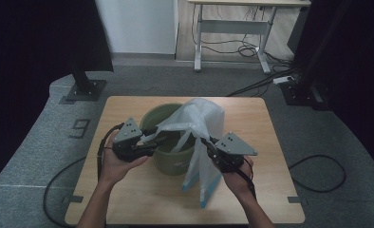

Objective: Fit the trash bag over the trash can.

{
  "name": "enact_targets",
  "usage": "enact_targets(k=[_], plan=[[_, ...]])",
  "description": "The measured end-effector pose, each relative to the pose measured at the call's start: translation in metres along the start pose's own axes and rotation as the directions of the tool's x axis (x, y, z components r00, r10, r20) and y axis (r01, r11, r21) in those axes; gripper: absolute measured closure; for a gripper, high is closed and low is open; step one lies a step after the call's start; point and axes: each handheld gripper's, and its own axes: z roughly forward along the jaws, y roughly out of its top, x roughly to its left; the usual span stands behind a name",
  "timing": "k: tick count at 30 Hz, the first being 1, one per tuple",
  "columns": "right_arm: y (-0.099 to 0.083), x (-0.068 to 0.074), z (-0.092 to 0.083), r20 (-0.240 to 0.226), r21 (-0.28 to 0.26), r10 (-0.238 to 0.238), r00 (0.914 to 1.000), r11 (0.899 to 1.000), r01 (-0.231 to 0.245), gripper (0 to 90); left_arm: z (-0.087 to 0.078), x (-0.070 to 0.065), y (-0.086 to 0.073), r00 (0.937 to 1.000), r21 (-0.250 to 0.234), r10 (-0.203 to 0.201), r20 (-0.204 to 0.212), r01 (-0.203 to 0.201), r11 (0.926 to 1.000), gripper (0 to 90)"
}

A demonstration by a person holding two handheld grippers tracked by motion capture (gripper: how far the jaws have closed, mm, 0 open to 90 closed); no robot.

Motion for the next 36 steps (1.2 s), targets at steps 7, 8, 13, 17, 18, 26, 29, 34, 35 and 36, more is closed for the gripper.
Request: enact_targets(k=[7,8,13,17,18,26,29,34,35,36], plan=[[0.001,0.0,-0.003,-0.001,-0.018,0.002,1.0,1.0,-0.002,88.4,0.012,0.004,-0.002,0.9972,0.034,-0.049,0.056,0.047,0.9983,85.2],[0.001,0.0,-0.003,-0.002,-0.019,0.001,1.0,1.0,-0.001,88.5,0.013,0.005,-0.003,0.9971,0.039,-0.054,0.053,0.052,0.9979,87.4],[0.003,0.0,-0.004,-0.01,-0.027,0.006,0.9999,1.0,-0.006,88.4,0.017,0.008,-0.008,0.9952,0.069,-0.085,0.048,0.081,0.9943,89.8],[0.005,0.001,0.0,-0.02,-0.026,0.009,0.9997,1.0,-0.01,88.4,0.021,0.012,-0.016,0.9939,0.098,-0.101,0.044,0.096,0.9905,89.8],[0.005,0.002,0.002,-0.023,-0.026,0.01,0.9997,1.0,-0.011,88.4,0.021,0.012,-0.017,0.9936,0.1,-0.103,0.044,0.099,0.9901,89.7],[0.001,0.005,0.008,-0.033,-0.011,0.007,0.9994,1.0,-0.007,88.4,0.007,0.002,-0.008,0.9997,0.013,-0.022,0.011,0.022,0.9997,41.6],[0.0,0.004,0.008,-0.032,-0.008,0.014,0.9994,1.0,-0.014,88.4,0.003,-0.004,-0.002,0.9998,-0.021,0.005,0.021,-0.004,0.9998,36.9],[-0.001,0.004,0.008,-0.034,-0.007,0.017,0.9993,1.0,-0.017,88.4,0.012,-0.015,0.005,0.9978,-0.013,0.035,0.057,-0.034,0.9993,39.7],[-0.001,0.004,0.008,-0.034,-0.007,0.017,0.9993,1.0,-0.017,88.4,0.015,-0.016,0.005,0.9974,-0.007,0.035,0.063,-0.034,0.9994,41.2],[-0.001,0.004,0.008,-0.035,-0.007,0.016,0.9993,1.0,-0.016,88.3,0.018,-0.017,0.006,0.9975,-0.001,0.034,0.063,-0.034,0.9994,42.6]])
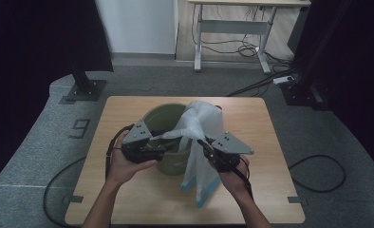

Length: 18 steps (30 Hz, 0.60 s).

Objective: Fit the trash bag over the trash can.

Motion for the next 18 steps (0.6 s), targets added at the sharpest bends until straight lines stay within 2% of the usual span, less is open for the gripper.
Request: enact_targets(k=[3,12,15,18], plan=[[-0.001,0.0,0.0,-0.003,0.003,-0.001,1.0,1.0,0.001,88.3,0.01,-0.002,-0.001,0.9999,0.01,-0.013,0.008,0.013,0.9999,44.1],[-0.005,0.0,0.002,-0.008,0.011,0.005,1.0,1.0,-0.005,88.3,0.03,-0.01,0.002,0.9993,0.009,-0.035,-0.013,0.035,0.9994,46.7],[-0.007,0.001,0.002,-0.013,0.011,0.005,0.9999,1.0,-0.005,88.2,0.037,-0.013,0.004,0.9992,0.026,-0.039,0.002,0.039,0.9989,55.3],[-0.009,0.001,0.002,-0.014,0.015,0.008,0.9999,1.0,-0.008,87.9,0.043,-0.016,0.003,0.9991,0.053,-0.039,0.018,0.038,0.9979,69.6]])
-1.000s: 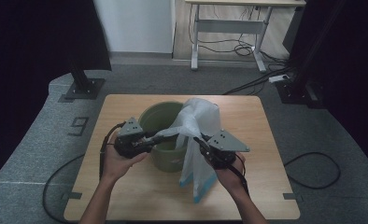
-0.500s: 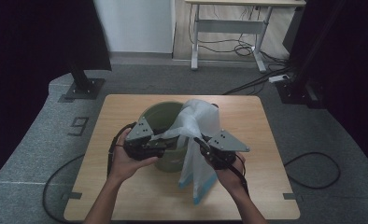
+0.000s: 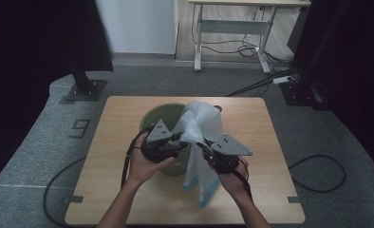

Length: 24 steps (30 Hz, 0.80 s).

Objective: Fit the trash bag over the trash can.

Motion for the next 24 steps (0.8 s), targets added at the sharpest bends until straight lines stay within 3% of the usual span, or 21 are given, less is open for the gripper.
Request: enact_targets(k=[5,8,12,18,24], plan=[[-0.005,-0.002,-0.002,-0.017,0.012,0.014,0.9998,1.0,-0.014,81.9,0.002,0.0,-0.003,0.9988,-0.005,-0.048,0.013,0.048,0.9989,89.5],[-0.012,0.001,-0.006,-0.036,0.013,0.041,0.9985,0.999,-0.04,66.5,0.001,0.003,-0.004,0.9979,-0.002,-0.064,-0.003,0.064,0.9979,89.7],[-0.029,0.014,-0.021,-0.011,-0.019,0.071,0.9974,0.997,-0.072,47.1,-0.002,0.009,-0.007,0.9958,0.006,-0.086,-0.029,0.087,0.9962,89.8],[-0.062,0.03,-0.035,-0.002,-0.027,0.144,0.9896,0.989,-0.144,34.1,-0.003,0.014,-0.011,0.9924,0.01,-0.116,-0.041,0.116,0.9931,89.8],[-0.084,0.044,-0.023,0.017,0.0,0.176,0.9842,0.984,-0.176,27.1,-0.003,0.013,-0.012,0.9925,0.013,-0.118,-0.031,0.118,0.9929,89.8]])
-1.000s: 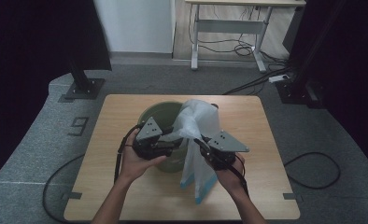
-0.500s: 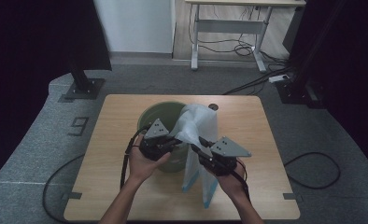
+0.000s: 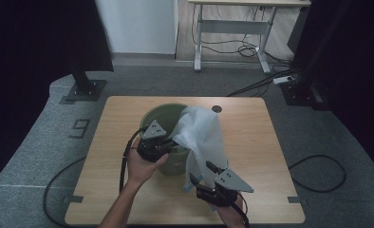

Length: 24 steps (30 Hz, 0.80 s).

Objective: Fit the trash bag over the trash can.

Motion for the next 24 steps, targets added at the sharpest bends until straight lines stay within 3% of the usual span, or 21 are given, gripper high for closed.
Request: enact_targets(k=[7,11,14,20,24], plan=[[-0.01,0.004,0.024,0.057,0.045,-0.018,0.9982,0.999,0.016,26.4,-0.002,0.002,-0.001,0.9998,-0.003,-0.015,0.016,0.015,0.9999,89.8],[-0.018,0.002,0.038,0.079,0.083,-0.017,0.9967,0.996,0.011,31.8,-0.003,0.002,-0.002,0.9995,-0.003,-0.018,0.026,0.018,0.9998,89.8],[-0.021,0.002,0.045,0.076,0.093,0.0,0.9971,0.996,-0.007,43.2,-0.004,0.002,-0.002,0.9993,-0.004,-0.018,0.034,0.018,0.9998,89.7],[-0.019,-0.003,0.047,0.084,0.086,-0.008,0.9964,0.996,0.0,76.9,-0.007,0.002,-0.003,0.9992,-0.005,-0.015,0.038,0.016,0.9999,89.8],[-0.014,-0.012,0.037,0.125,0.056,-0.031,0.9917,0.998,0.024,88.5,-0.01,0.004,-0.005,0.9991,-0.006,-0.017,0.038,0.018,0.9998,89.7]])
